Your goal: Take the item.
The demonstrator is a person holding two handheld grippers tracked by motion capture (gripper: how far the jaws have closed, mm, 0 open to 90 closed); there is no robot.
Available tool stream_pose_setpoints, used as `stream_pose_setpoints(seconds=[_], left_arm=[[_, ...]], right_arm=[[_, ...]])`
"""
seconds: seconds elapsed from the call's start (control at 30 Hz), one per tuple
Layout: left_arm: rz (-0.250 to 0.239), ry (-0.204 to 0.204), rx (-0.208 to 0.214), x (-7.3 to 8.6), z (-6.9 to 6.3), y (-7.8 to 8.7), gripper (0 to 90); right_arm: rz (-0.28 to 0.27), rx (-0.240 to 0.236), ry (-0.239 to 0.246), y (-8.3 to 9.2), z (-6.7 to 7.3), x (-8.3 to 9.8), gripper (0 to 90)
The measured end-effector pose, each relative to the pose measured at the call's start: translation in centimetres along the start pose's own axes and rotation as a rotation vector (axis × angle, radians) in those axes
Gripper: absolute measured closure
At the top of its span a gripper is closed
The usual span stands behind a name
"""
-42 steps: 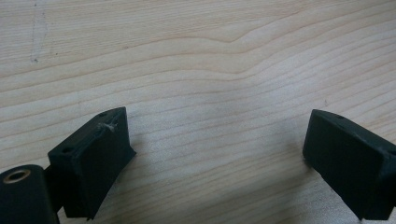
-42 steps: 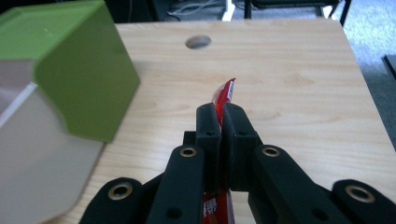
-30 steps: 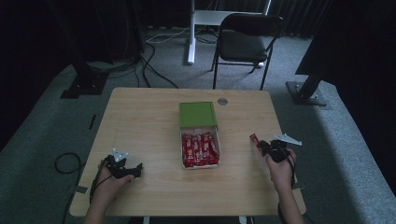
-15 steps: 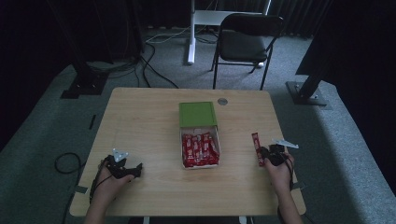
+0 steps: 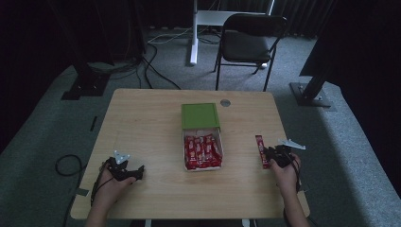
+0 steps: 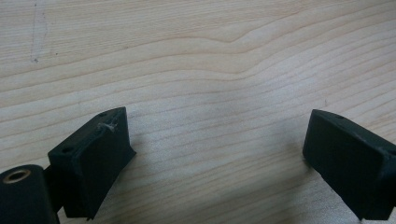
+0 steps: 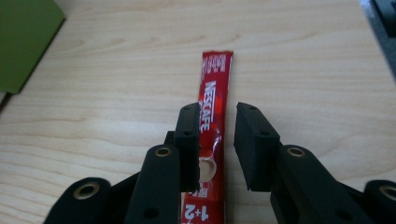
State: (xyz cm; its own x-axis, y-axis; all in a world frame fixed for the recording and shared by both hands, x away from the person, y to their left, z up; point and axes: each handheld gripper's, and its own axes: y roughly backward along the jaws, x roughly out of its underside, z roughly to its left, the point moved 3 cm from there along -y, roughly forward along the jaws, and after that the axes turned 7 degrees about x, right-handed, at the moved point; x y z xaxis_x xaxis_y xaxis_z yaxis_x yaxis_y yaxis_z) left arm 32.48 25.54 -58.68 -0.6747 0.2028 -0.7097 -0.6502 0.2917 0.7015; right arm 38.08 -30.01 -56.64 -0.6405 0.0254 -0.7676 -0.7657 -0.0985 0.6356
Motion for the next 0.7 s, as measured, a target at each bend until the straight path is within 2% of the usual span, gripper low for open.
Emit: stream_pose_setpoints(seconds=[0.1, 0.37, 0.7], left_arm=[[0.000, 0.000, 0.000, 0.0, 0.0, 0.0, 8.3], [0.000, 0.000, 0.000, 0.0, 0.0, 0.0, 8.3], [0.000, 0.000, 0.000, 0.0, 0.0, 0.0, 8.3]], right_arm=[[-0.009, -0.006, 0.004, 0.4, 0.2, -0.4, 69.9], [-0.050, -0.069, 0.040, 1.8, 2.0, -1.1, 69.0], [-0.050, -0.153, 0.102, 2.7, 3.9, -1.2, 67.0]])
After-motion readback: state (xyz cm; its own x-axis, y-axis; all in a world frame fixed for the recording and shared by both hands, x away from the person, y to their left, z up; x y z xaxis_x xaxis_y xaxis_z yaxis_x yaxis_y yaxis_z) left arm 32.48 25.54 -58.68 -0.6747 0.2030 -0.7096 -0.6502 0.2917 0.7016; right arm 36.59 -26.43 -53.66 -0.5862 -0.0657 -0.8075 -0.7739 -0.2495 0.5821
